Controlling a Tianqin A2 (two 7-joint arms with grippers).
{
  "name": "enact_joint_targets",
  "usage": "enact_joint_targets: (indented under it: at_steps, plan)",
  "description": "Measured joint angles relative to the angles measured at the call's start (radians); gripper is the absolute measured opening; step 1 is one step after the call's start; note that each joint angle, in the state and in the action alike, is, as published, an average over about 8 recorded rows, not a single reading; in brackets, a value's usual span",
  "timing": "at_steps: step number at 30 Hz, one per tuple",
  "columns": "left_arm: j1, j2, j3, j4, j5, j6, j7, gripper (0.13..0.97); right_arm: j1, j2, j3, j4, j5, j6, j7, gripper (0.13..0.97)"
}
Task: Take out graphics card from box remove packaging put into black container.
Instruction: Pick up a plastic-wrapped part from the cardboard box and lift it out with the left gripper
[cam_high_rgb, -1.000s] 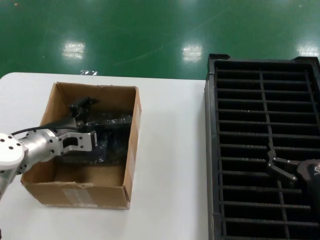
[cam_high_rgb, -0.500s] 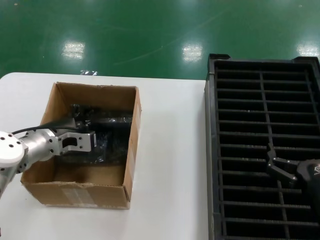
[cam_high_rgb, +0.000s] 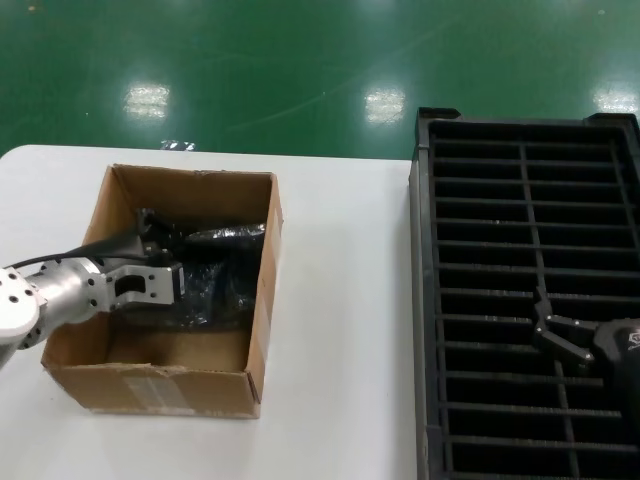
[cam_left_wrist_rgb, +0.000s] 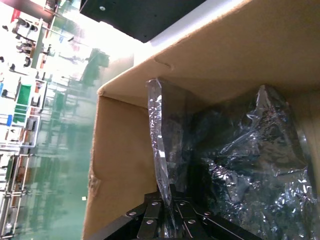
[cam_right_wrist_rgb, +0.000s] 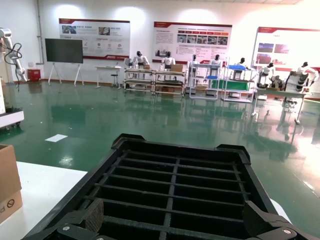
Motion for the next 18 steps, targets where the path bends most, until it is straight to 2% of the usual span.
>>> enact_joint_targets:
  at_steps: [6,10,14,18]
  plan:
    - [0.019,-0.022,0.004,-0.055,0.015,-0.003,-0.031,0.162,0.0,0.0,0.0,0.0,0.0,0.0,0.0,0.966]
    - [0.037,-0.043,0.004,-0.111,0.025,-0.008,-0.049,0.154,0.0,0.0,0.0,0.0,0.0,0.0,0.0,0.966]
    - [0.067,-0.082,-0.001,-0.206,0.05,-0.011,-0.087,0.142,0.0,0.0,0.0,0.0,0.0,0.0,0.0,0.966]
    - [0.116,-0.141,-0.016,-0.343,0.096,-0.009,-0.159,0.139,0.0,0.0,0.0,0.0,0.0,0.0,0.0,0.966]
